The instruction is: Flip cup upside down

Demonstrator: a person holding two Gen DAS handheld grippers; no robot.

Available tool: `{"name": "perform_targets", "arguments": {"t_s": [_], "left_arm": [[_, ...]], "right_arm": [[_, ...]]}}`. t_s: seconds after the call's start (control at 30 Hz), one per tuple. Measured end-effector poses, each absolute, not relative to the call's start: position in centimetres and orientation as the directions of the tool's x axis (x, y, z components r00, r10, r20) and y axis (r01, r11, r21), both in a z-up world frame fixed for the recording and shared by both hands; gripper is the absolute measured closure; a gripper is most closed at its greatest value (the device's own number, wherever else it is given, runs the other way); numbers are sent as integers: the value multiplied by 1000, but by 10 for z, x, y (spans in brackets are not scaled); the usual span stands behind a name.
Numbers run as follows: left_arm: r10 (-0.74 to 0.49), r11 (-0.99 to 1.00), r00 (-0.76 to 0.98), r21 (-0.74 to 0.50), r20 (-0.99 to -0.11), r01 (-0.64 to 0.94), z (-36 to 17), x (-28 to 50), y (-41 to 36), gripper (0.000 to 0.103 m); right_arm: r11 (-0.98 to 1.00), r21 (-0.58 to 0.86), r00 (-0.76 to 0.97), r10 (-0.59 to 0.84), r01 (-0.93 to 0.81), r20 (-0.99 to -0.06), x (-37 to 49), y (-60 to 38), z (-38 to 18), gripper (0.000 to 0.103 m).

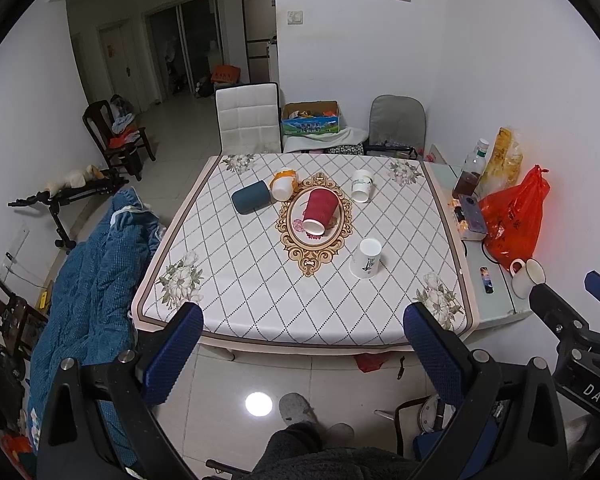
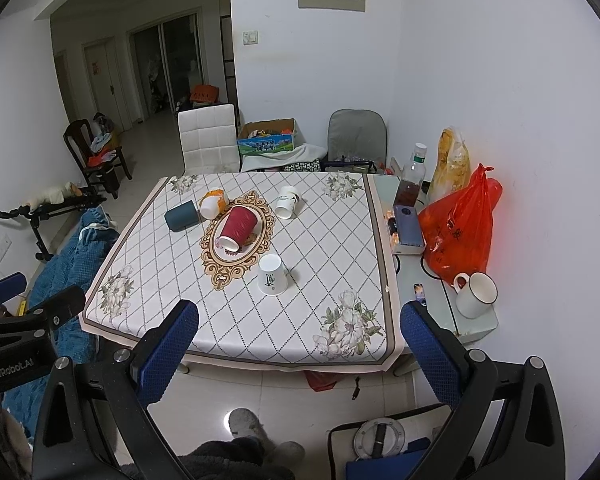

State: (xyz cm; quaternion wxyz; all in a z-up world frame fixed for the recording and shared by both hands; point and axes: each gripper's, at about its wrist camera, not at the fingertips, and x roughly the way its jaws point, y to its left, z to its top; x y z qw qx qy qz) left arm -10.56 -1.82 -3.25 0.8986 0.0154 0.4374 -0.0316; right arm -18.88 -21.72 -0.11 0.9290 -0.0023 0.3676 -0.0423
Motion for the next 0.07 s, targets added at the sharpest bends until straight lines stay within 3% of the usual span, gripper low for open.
{"name": "perform_targets", "arguments": {"t_s": [0.07], "left_arm": [[-43, 998, 615, 1, -787, 71, -31, -105, -19, 0]], "right_arm": [[996, -35, 726, -80, 77, -683, -190, -217, -1, 0]]}}
